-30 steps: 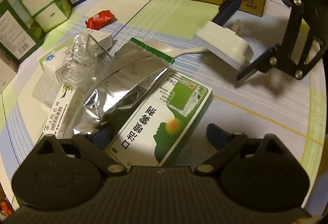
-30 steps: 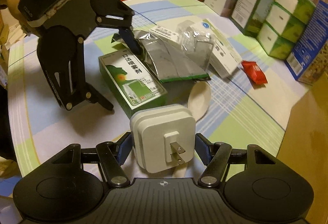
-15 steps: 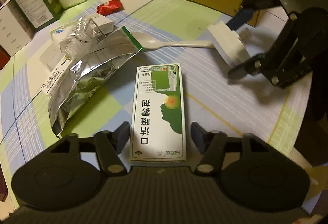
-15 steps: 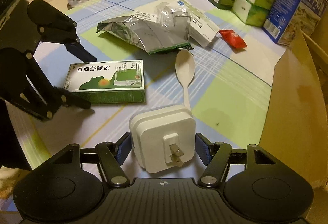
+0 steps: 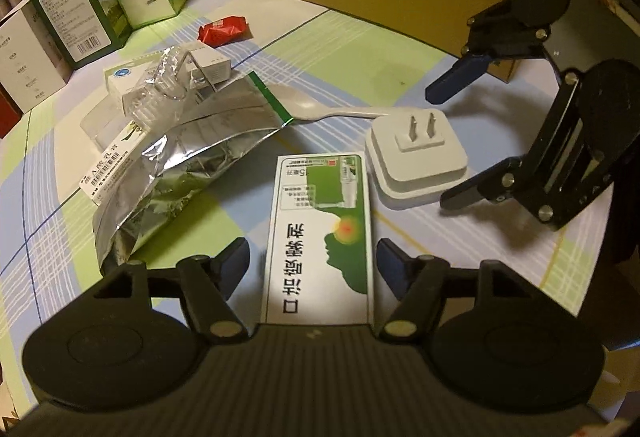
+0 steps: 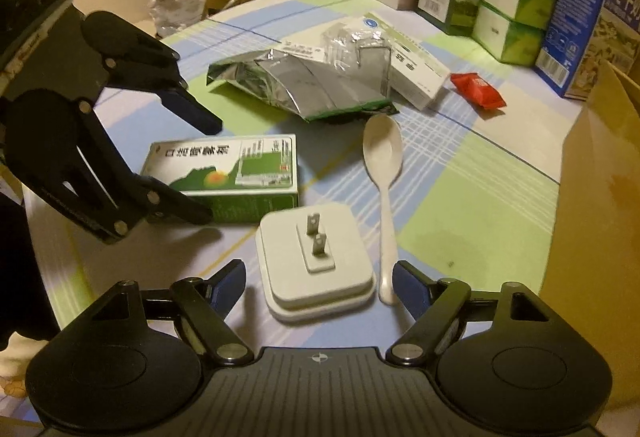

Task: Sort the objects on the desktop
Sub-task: 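Grasp the green medicine box with the left tool, then carry the plug adapter and green box over the cardboard box with both tools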

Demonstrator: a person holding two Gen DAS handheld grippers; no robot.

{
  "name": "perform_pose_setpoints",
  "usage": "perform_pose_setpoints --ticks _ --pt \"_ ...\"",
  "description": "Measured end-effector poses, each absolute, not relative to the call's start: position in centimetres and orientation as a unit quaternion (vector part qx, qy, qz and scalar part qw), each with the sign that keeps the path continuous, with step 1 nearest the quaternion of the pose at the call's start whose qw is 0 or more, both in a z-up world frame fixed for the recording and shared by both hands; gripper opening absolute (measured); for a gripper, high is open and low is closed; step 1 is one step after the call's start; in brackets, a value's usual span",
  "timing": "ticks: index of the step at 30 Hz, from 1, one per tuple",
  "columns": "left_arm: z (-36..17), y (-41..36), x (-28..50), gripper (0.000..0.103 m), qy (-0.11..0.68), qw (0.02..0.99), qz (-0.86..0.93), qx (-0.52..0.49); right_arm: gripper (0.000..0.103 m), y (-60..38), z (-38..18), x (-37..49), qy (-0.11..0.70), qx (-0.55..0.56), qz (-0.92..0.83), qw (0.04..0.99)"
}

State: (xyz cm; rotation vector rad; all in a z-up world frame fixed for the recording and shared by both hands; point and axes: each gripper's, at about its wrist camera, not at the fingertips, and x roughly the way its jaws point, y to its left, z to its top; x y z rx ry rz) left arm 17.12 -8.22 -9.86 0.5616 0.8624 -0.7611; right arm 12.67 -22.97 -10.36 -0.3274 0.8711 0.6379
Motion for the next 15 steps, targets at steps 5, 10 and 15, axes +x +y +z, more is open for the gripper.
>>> perform_pose_setpoints --ticks 5,10,15 --pt "-10.2 -8.3 17.5 0.065 0.405 0.804 -0.356 0.253 0.077 -22.1 -11.1 13.3 0.413 -0.178 0.325 0.832" --pt "-10.4 -8.6 17.6 0.065 0.406 0.802 -0.359 0.250 0.062 -22.0 -11.6 13.5 0.416 -0.179 0.331 0.828" --pt "-10.7 -9.1 17.5 0.053 0.407 0.801 -0.357 0.254 0.062 -22.1 -11.5 12.7 0.421 -0.171 0.311 0.835"
